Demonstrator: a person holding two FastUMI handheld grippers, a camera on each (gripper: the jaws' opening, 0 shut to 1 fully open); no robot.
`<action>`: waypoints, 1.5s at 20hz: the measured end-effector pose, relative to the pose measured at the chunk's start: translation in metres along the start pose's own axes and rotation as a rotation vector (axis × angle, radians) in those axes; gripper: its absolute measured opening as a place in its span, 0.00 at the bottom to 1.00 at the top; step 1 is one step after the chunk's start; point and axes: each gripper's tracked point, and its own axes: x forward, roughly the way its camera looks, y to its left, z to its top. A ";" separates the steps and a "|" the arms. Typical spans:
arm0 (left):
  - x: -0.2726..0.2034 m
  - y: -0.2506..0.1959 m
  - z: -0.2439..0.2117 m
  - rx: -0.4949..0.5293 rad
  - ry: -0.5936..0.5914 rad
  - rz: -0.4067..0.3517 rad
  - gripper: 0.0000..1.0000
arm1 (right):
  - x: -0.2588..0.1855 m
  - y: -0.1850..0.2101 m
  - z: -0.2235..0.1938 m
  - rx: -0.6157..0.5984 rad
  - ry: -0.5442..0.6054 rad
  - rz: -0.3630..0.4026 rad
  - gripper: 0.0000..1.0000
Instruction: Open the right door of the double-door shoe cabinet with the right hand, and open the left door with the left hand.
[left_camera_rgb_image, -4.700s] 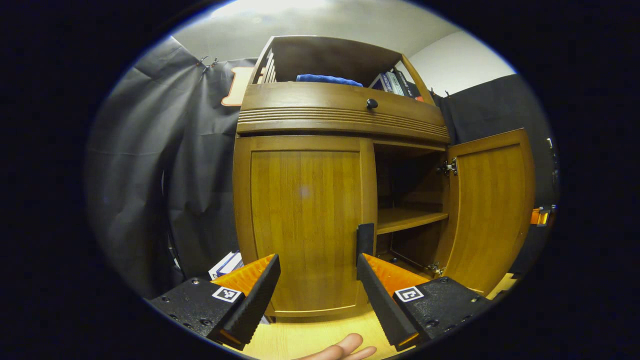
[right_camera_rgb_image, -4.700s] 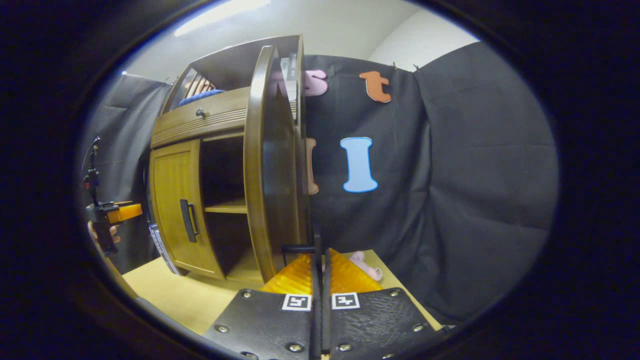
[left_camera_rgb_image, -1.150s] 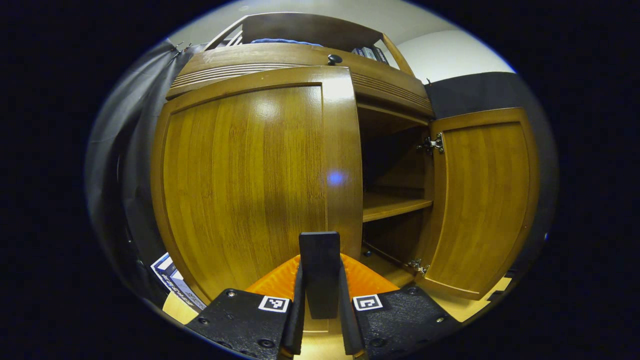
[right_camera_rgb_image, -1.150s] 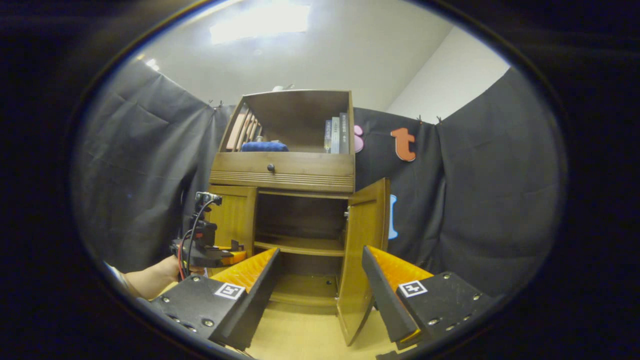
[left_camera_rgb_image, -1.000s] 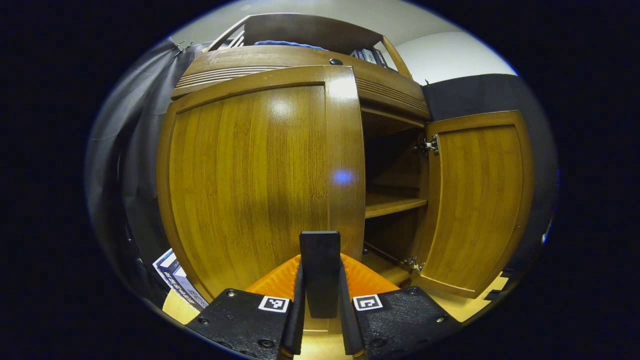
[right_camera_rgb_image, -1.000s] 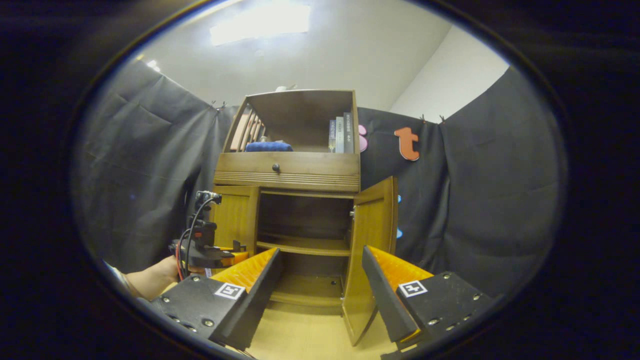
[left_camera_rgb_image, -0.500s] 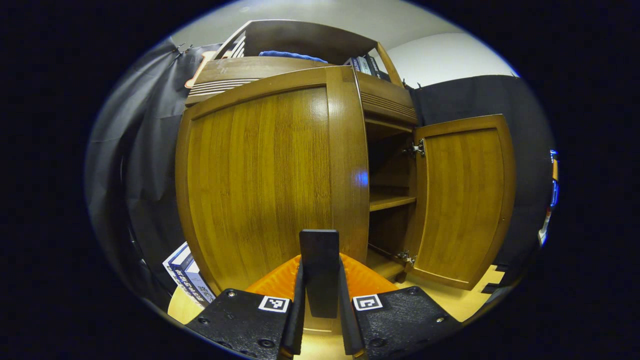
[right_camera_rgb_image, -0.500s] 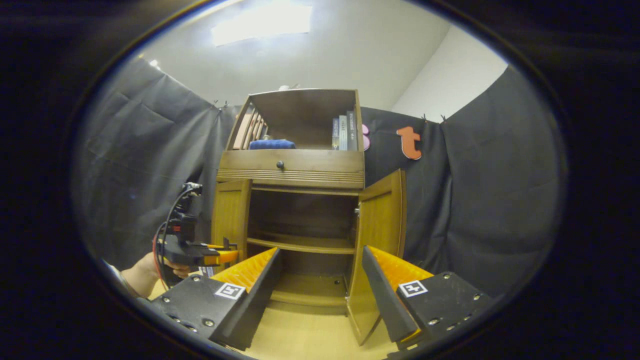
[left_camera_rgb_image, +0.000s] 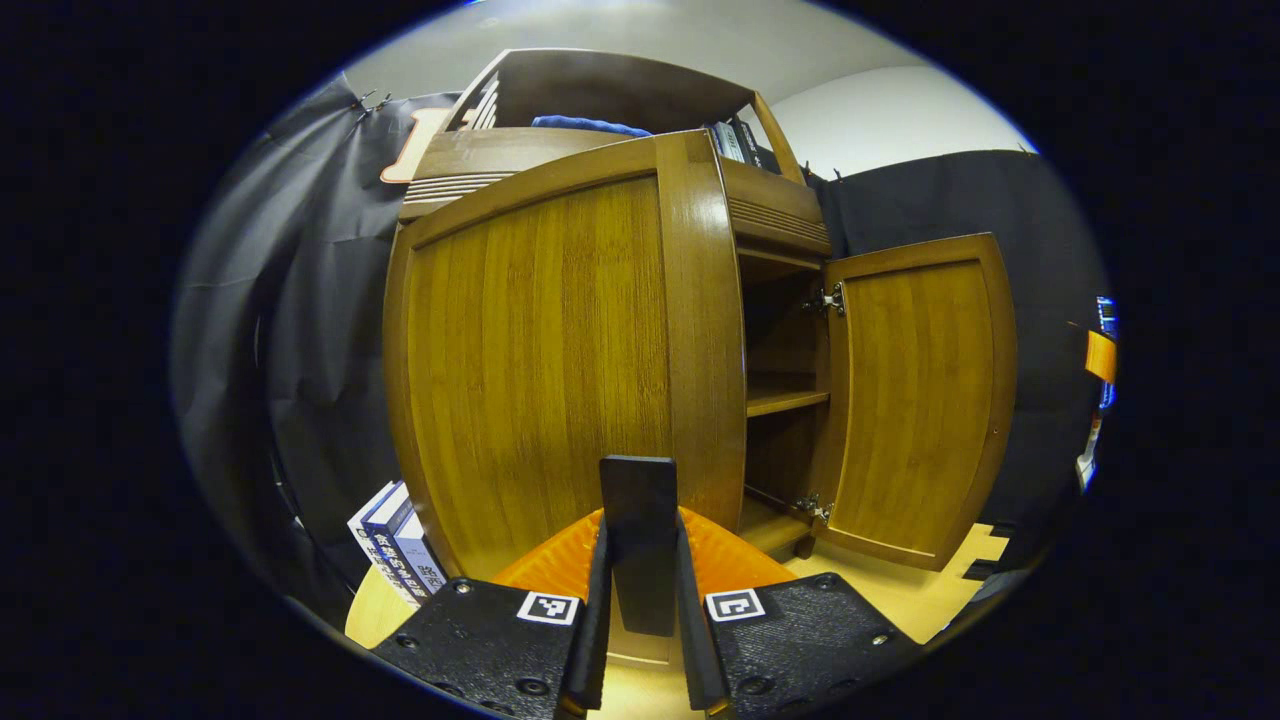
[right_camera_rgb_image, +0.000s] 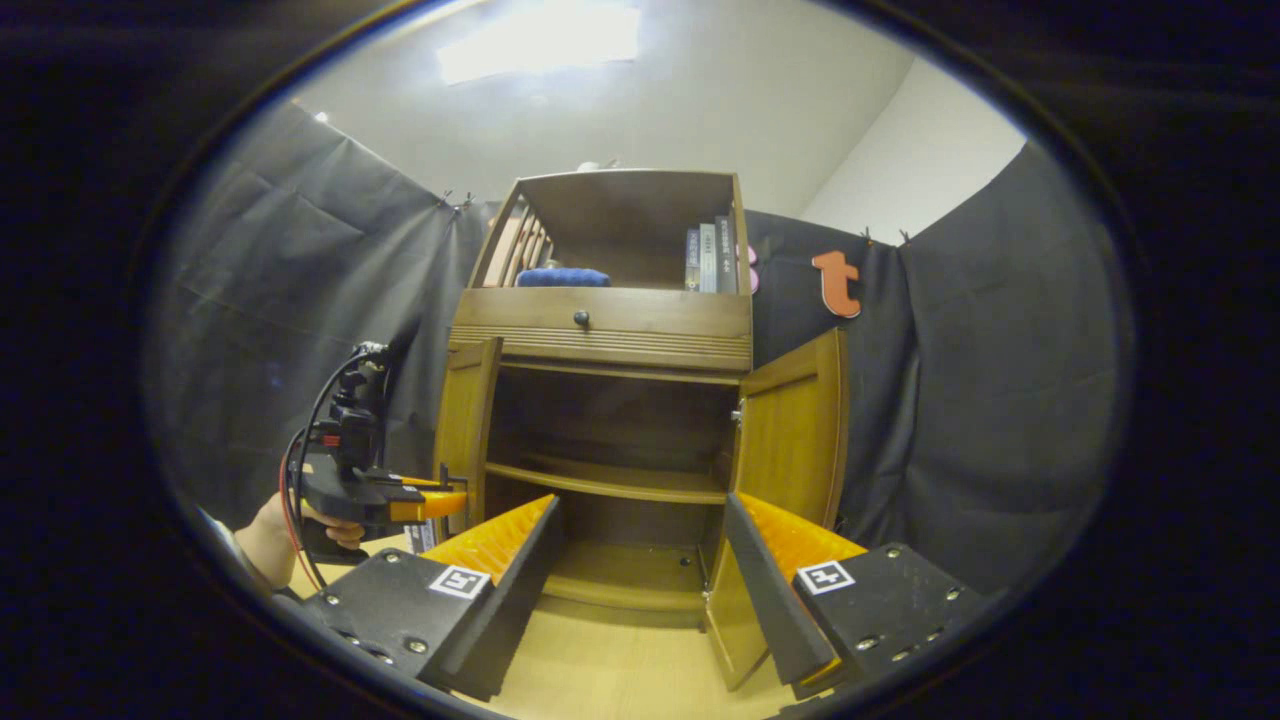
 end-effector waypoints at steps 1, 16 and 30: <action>-0.003 0.001 0.000 0.001 -0.001 0.001 0.33 | 0.000 0.000 -0.001 0.002 0.000 0.003 0.96; -0.048 0.030 -0.003 0.025 -0.029 0.072 0.31 | -0.001 -0.002 -0.007 0.034 -0.005 0.014 0.96; -0.092 0.114 -0.002 0.050 -0.052 0.287 0.23 | -0.012 0.023 -0.005 -0.001 -0.028 0.059 0.96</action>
